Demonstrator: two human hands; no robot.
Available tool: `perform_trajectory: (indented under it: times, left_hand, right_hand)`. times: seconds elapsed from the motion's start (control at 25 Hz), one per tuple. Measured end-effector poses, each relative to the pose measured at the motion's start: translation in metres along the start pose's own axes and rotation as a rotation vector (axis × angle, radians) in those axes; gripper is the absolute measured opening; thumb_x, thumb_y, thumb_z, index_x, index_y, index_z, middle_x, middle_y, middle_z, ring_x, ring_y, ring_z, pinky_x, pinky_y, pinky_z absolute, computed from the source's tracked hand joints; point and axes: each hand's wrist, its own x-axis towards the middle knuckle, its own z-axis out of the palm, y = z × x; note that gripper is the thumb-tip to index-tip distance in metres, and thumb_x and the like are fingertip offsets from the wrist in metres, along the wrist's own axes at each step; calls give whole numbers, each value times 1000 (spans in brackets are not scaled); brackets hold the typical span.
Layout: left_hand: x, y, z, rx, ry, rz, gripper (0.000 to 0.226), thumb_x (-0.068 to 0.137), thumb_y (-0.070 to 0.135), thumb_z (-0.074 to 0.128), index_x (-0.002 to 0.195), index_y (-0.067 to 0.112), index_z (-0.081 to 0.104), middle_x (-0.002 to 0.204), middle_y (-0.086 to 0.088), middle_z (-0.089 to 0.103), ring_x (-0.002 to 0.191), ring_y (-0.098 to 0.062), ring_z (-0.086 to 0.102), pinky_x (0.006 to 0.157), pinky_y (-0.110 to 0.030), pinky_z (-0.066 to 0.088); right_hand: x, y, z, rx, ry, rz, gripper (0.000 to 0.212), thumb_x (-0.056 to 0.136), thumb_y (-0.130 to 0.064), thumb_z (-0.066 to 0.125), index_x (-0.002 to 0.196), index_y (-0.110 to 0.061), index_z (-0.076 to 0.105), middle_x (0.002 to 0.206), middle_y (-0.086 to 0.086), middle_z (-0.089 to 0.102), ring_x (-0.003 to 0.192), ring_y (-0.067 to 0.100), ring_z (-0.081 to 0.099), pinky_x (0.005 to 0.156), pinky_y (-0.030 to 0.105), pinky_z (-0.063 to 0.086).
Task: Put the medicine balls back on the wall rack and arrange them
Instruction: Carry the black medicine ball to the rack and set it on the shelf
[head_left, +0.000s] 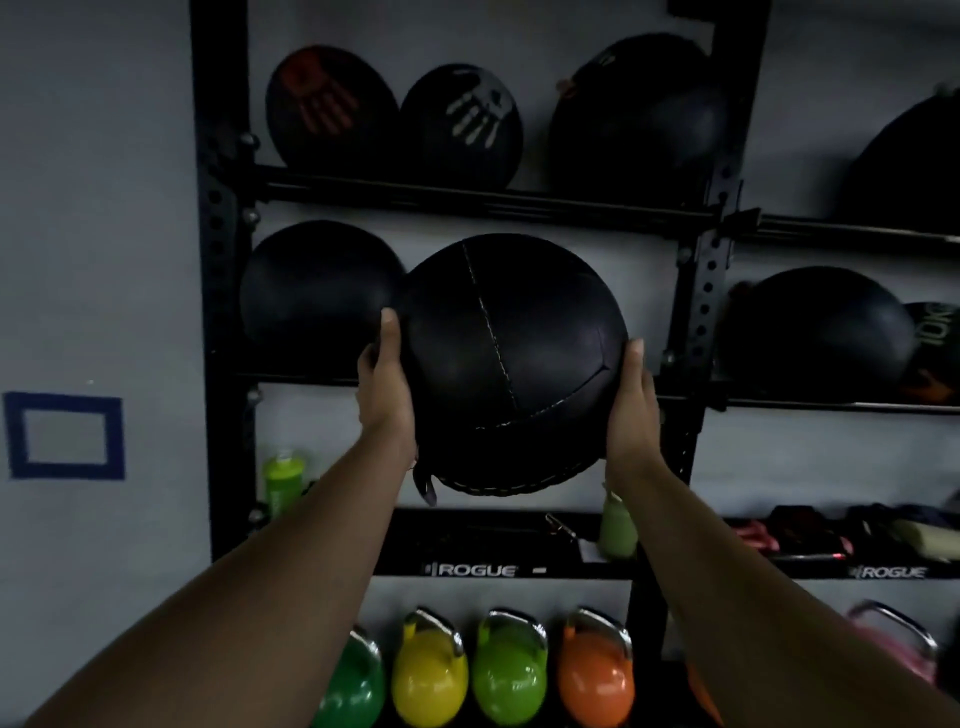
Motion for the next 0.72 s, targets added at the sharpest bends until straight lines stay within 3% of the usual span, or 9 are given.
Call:
perform_trajectory:
  times: [0.24,0.4,0.72]
  left_hand:
    - [44,-7,60,-26,60,50,101,60,88,61,144,31,61,149,-7,59,136,-34,57,117,-53,44]
    - [95,-6,75,41,129,84,106,56,91,57,145,33,59,147,-5,61,134,-34,57,116,-54,44]
    - [246,-26,84,126,135,128,107,57,93,57,147,36,56,148,-5,60,137,-34,55,117,-55,42]
  right_hand:
    - [89,-9,-2,29,-92,-80,64,87,-83,41,135,-43,56,130,-7,61,123,21,58,111,52,48]
    - [150,3,22,41,-124,-66,71,90,-80,40,141,-34,56,135,-3,63,124,23,60,102,44,52]
    - [278,52,100,94,-128,-68,68,95,-74,39,145,-32,56,131,-5,65,120,20,61,111,49,49]
